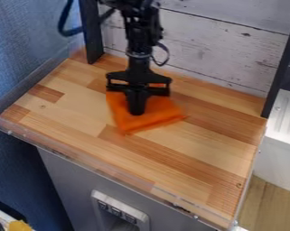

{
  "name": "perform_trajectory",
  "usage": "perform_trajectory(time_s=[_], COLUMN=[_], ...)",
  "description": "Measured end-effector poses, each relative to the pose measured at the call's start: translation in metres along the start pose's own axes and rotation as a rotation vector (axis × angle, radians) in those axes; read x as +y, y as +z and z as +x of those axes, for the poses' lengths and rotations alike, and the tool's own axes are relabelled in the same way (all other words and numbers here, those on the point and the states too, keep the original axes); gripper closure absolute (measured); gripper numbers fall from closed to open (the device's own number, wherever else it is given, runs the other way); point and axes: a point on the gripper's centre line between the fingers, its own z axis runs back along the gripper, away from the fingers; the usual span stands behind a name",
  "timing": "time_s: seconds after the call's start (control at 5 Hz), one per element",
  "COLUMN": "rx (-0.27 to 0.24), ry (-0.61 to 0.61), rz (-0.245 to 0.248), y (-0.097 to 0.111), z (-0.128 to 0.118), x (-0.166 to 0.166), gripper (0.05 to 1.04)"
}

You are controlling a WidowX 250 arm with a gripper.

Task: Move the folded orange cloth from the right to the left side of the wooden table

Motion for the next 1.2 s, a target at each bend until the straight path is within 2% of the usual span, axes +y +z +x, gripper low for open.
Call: perform_trajectory(time_s=[0.4, 0.8, 1.0, 1.2], rx=[0.012, -0.006, -0.023, -0.03], ry=[-0.198, -0.311, -0.343, -0.353], rz=[-0.051, -0.1, -0.105, -0.101], y=[-0.001, -0.004, -0.003, 0.006], z=[0.014, 0.013, 0.012, 0.01], x=[0.037, 0.063, 0.072, 0.082], gripper=[1.025, 1.025, 0.999, 0.847])
